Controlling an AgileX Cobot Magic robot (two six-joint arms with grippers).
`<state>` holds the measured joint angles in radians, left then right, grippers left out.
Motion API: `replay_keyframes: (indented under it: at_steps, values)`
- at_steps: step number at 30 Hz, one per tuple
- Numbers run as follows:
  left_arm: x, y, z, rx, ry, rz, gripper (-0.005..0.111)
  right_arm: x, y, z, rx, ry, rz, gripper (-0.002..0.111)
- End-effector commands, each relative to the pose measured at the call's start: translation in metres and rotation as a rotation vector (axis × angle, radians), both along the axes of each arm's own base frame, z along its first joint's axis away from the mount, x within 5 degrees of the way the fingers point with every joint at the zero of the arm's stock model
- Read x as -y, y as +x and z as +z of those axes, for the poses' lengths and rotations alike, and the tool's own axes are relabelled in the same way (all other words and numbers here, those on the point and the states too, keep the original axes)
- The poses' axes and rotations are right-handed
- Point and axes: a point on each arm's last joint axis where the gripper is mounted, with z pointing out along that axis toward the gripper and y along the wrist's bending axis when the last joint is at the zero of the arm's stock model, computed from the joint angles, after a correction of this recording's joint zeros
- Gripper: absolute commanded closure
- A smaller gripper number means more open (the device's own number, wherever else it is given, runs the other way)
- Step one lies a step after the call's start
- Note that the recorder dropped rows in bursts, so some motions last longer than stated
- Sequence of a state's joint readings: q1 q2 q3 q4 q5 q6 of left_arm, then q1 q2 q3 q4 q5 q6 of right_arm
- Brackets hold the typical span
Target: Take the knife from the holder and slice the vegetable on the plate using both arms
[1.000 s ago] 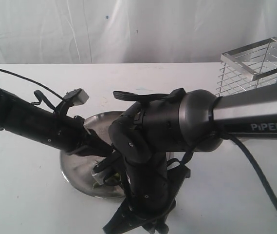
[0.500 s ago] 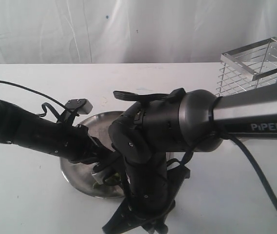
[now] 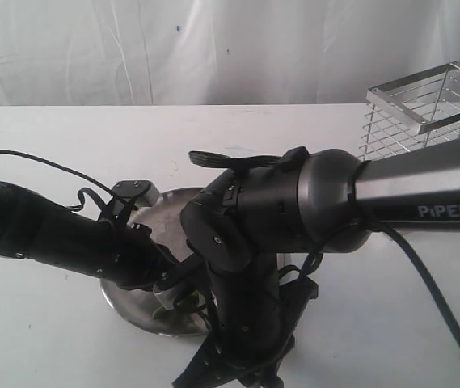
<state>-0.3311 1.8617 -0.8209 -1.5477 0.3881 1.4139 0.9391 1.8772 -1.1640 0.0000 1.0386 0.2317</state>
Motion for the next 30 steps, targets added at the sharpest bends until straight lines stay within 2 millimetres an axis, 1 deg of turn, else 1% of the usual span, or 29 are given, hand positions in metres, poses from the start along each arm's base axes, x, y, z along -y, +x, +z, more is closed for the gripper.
replay_keyframes:
  at_steps: [1,6,9,12,19,22,26,30]
  values:
    - [0.002,-0.020,-0.019,-0.078,0.078,-0.025,0.107,0.005,-0.001,0.003,-0.010,-0.032,-0.003,0.108]
    - [-0.003,-0.030,-0.027,-0.153,0.112,0.003,0.107,0.009,-0.004,0.004,-0.046,-0.080,0.029,0.108]
    - [-0.004,-0.034,-0.027,-0.182,0.116,-0.010,0.107,0.012,-0.005,0.005,-0.071,-0.104,0.065,0.108]
    - [-0.002,-0.035,-0.027,-0.191,0.103,-0.025,0.107,0.016,-0.007,0.005,-0.098,-0.147,0.079,0.108]
    - [-0.002,-0.034,-0.025,-0.184,0.100,-0.027,0.107,0.016,-0.007,0.005,-0.094,-0.150,0.100,0.108]
    - [0.003,-0.027,-0.012,-0.146,0.064,-0.042,0.107,0.016,-0.007,0.005,-0.093,-0.152,0.114,0.108]
    - [0.006,-0.015,0.022,-0.017,0.030,-0.062,0.107,0.018,-0.005,0.006,-0.074,-0.167,0.128,0.108]
    - [-0.003,-0.005,0.056,0.107,0.013,-0.013,0.107,0.018,-0.004,0.006,-0.073,-0.168,0.129,0.108]
